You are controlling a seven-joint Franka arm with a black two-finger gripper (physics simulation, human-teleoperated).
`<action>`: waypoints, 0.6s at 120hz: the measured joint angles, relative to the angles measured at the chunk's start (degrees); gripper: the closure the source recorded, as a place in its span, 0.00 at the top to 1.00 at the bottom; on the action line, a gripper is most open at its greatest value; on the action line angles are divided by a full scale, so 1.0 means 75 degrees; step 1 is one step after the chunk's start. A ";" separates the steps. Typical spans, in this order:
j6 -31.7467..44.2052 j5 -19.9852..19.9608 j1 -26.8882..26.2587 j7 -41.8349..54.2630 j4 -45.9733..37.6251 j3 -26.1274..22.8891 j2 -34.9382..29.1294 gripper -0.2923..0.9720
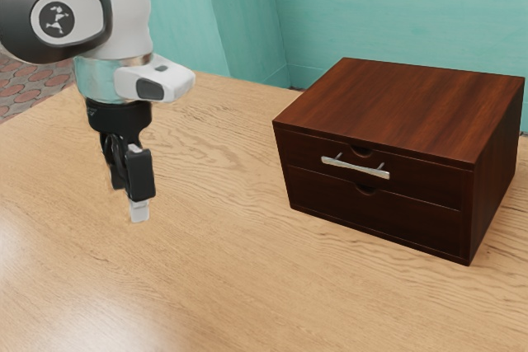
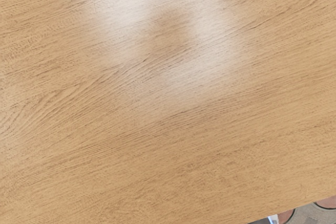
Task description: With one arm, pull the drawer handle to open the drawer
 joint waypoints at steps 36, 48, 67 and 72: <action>0.2274 0.0066 -0.0945 0.2431 -0.0074 -0.0261 0.0389 0.77; 0.3595 0.0734 -0.1226 0.3521 -0.0123 -0.0982 0.0903 0.77; 0.4890 0.0945 -0.2003 0.4500 -0.0229 -0.1391 0.1093 0.76; 0.5090 0.0858 -0.2166 0.4698 -0.0238 -0.1402 0.1133 0.75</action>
